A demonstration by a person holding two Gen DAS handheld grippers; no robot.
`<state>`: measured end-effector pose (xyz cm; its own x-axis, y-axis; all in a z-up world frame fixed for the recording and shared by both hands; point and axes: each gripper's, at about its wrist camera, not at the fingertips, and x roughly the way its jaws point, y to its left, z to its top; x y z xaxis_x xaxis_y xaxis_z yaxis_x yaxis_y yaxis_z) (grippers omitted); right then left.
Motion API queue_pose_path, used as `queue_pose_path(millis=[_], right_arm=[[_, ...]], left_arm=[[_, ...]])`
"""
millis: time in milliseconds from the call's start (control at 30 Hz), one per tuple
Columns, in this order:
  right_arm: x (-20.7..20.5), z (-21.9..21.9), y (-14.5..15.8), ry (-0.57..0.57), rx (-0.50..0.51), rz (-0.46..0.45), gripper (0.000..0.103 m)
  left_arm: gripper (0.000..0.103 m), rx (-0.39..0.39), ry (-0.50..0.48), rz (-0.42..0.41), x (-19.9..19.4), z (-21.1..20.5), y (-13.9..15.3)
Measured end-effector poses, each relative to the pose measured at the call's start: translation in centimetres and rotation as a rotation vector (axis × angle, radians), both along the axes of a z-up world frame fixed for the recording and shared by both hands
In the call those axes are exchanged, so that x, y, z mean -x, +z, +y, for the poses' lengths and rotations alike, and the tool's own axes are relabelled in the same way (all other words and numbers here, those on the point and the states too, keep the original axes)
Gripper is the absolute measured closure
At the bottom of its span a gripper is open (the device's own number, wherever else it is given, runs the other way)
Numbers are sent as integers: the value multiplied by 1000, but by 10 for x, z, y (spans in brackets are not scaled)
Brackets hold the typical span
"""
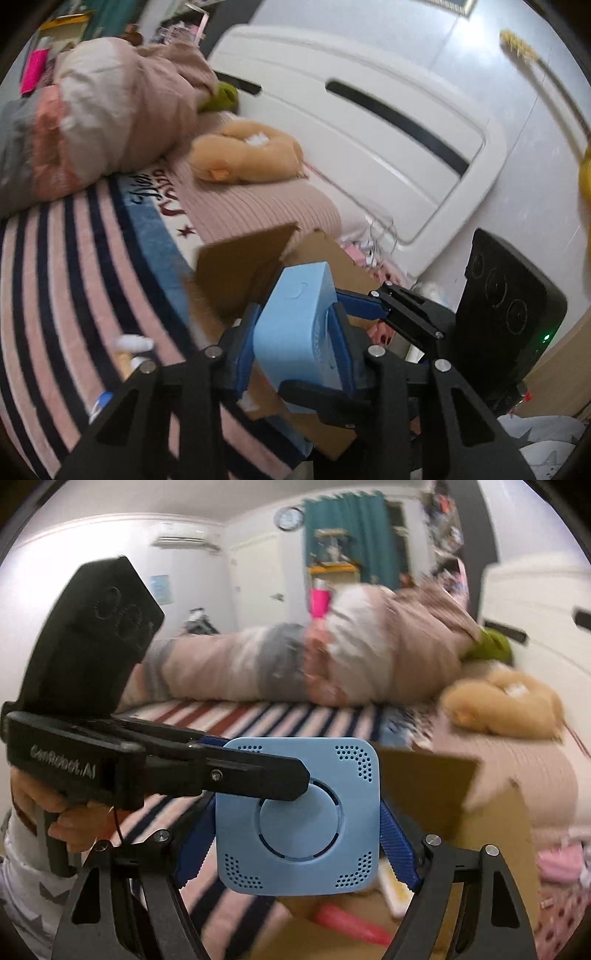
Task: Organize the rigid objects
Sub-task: 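Lower the blue case into the box and open the right tool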
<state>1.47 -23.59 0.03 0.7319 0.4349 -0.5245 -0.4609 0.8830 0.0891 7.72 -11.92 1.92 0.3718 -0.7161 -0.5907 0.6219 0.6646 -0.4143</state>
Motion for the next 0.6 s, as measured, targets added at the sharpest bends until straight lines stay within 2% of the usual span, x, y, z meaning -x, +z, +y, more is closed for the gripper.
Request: queue_pose_path(millis=[167,267,400,533,600], right_arm=[[-16,-35,-11,-36,-8,92,25],[-22,-37,-15,-38,43,121,25],[-23,-37,-24,-42,90,174,25],[-22,-38,-33,-63,111,216,25],[-20,-38,-33,-69,119,217,24]], left_arm=[[68,-73,-33,14,-11,-37,-11],[68,-110,-55,27,-13,-49,-17],[67,-187,-46,5,-13,-60,-24],[55,-184,-37,-11,-13,-56,-22],[54,-167,-32,-24,-11,-49,-18]])
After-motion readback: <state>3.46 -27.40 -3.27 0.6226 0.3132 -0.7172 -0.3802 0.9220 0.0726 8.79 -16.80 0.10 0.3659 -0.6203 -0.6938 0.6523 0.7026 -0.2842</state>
